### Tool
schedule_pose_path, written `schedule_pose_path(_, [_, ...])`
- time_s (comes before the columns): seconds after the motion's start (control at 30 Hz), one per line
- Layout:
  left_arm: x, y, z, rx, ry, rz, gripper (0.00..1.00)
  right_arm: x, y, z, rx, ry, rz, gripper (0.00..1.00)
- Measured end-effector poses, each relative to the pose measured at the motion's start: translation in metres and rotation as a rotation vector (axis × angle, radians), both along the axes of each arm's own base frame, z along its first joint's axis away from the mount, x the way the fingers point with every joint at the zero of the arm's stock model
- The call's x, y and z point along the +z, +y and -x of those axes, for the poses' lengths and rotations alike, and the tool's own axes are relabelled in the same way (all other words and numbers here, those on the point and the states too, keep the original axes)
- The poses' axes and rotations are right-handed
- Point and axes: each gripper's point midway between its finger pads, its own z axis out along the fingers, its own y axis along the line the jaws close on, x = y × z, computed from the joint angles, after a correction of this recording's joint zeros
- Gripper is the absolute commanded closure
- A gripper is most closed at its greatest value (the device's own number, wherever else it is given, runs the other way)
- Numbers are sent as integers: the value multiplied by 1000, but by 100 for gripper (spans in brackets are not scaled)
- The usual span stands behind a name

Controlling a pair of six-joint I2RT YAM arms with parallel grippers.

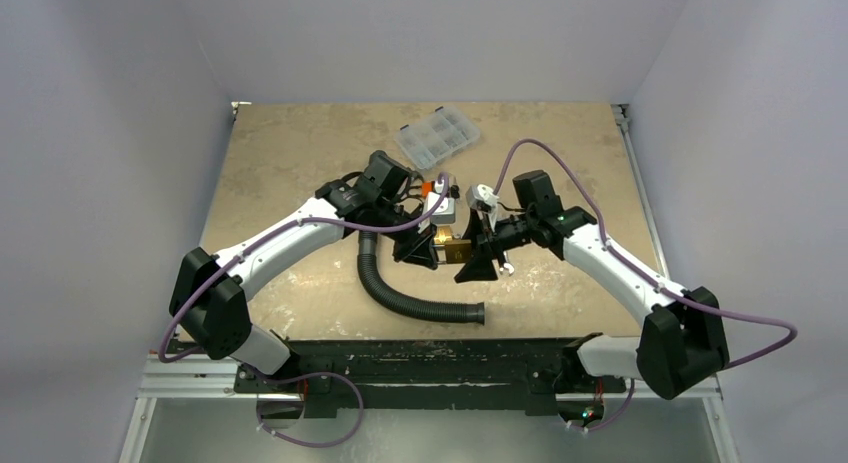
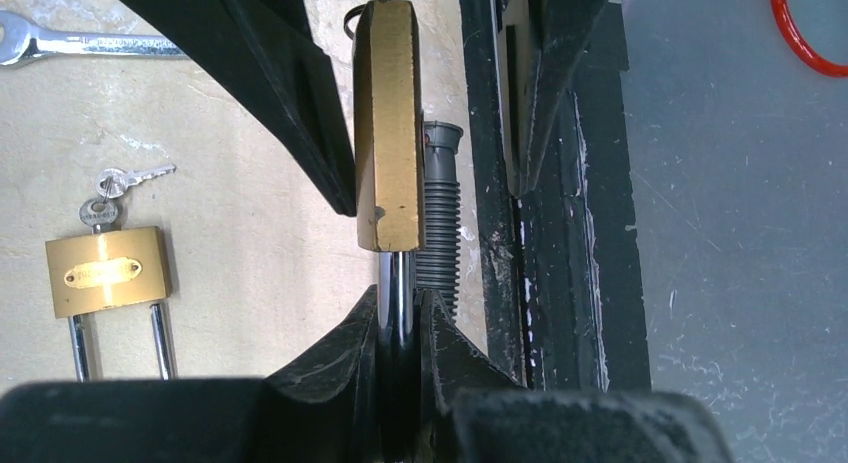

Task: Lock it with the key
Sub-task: Lock the lock.

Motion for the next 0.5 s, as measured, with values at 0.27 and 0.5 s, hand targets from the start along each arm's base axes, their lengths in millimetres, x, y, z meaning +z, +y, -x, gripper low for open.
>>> schedule_pose_path(0.27, [4,-3,2,-5,18,19,100,4,7,6,-4,0,-35,43])
schedule_pose_path(0.5, [5,-4,3,-10,21,30,100,13,11,5,-22,-2,-77,43])
